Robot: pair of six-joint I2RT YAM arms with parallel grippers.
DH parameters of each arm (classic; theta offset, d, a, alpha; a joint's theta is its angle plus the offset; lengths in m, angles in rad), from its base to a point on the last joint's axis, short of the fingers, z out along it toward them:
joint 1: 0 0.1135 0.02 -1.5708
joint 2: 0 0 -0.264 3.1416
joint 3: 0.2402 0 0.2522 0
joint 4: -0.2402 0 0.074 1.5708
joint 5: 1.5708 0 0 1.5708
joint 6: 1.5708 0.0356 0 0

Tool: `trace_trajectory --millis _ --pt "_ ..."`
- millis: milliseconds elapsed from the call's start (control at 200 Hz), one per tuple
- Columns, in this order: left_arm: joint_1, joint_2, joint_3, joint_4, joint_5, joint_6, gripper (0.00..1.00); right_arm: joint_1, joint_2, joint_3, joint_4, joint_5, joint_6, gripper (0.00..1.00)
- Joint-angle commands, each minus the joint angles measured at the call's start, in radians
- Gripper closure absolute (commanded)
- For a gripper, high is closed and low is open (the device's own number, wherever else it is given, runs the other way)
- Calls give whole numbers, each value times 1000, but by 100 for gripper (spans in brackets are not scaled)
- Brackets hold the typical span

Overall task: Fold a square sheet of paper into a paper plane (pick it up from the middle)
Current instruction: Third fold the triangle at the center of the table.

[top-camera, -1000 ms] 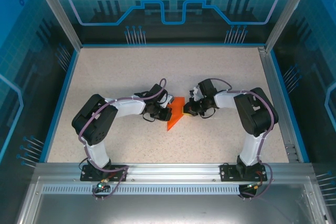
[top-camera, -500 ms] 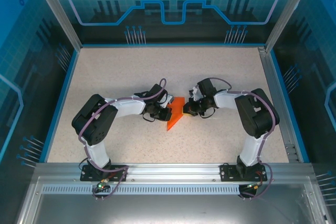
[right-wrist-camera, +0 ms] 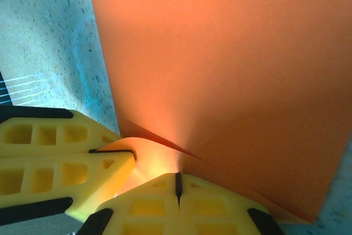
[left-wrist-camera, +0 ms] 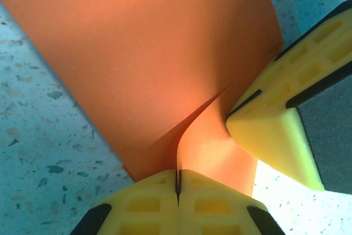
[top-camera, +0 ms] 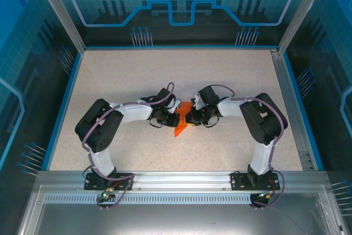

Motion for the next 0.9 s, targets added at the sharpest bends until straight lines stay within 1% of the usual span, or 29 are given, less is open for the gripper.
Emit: trace_trajectory --millis 0,140,205,270,310,430,470,515,600,660,780,895 --pt "5 -4 -26 -61 -58 28 94 4 39 -12 -37 58 -5 100" --pt "5 -30 -14 -71 -61 4 87 4 40 -20 -50 68 -12 100" --pt "5 -46 -4 -81 -67 -10 79 4 43 -20 -52 70 -15 100" --pt "5 -72 4 -92 -75 -28 75 4 45 -20 -53 72 -15 100" --pt "4 -89 7 -99 -84 -41 70 4 45 -21 -53 73 -14 100" --pt "5 -132 21 -134 -122 -79 66 4 45 -21 -56 79 -13 100" --pt "5 -146 20 -140 -120 -95 66 4 47 -21 -55 77 -12 100" --pt "5 -161 17 -139 -98 -117 68 4 47 -22 -55 74 -12 100" --pt "3 -194 -6 -102 -16 -155 76 4 47 -20 -54 78 -12 100" --pt "1 -213 -25 -75 43 -184 80 4 48 -20 -55 78 -10 100" --pt "-3 -208 -43 -33 161 -232 83 4 53 -18 -55 76 -11 100" --pt "-18 -168 -42 13 232 -277 84 4 58 -17 -57 77 -12 100"
